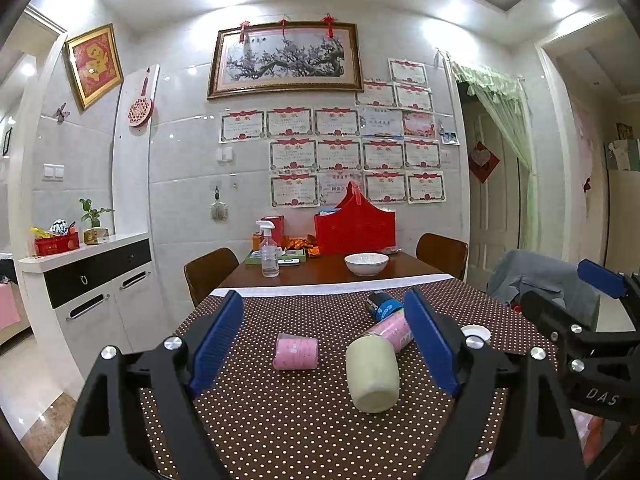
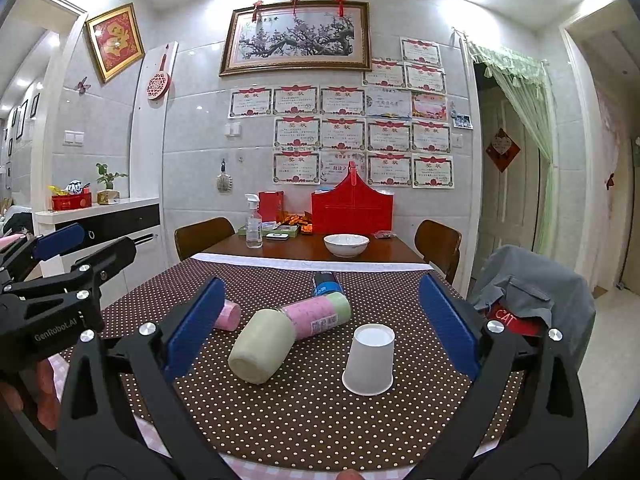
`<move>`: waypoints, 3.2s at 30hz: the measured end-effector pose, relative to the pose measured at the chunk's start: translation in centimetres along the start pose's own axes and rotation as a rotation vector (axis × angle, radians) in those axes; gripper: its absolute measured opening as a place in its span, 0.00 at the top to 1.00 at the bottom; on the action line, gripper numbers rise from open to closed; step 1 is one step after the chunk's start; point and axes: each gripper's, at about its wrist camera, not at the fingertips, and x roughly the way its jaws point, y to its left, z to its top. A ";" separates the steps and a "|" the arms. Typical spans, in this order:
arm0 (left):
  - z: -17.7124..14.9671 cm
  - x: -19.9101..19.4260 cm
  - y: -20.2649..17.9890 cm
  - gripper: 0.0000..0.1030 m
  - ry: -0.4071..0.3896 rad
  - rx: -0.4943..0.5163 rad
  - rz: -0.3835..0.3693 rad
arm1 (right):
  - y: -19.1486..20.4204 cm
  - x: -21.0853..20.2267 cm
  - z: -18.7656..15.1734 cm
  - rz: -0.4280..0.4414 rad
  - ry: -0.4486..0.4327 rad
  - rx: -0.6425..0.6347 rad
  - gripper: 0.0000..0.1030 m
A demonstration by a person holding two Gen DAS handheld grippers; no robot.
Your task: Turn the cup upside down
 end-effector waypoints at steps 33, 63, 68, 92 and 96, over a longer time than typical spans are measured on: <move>-0.5 0.1 -0.4 0.20 -0.010 0.012 0.010 | -0.8 0.5 -0.6 -0.004 0.016 0.000 0.06; -0.9 0.9 0.0 0.20 -0.001 0.014 0.030 | -1.1 0.8 -1.1 -0.003 0.023 -0.002 0.06; -0.9 0.9 -0.1 0.20 -0.002 0.018 0.030 | -1.1 0.9 -1.2 -0.003 0.024 -0.001 0.06; -1.1 1.3 0.0 0.20 0.008 0.025 0.033 | -1.2 1.4 -1.8 -0.003 0.033 0.000 0.06; -1.1 1.2 0.1 0.20 0.007 0.027 0.034 | -1.3 1.4 -1.8 -0.003 0.032 0.000 0.06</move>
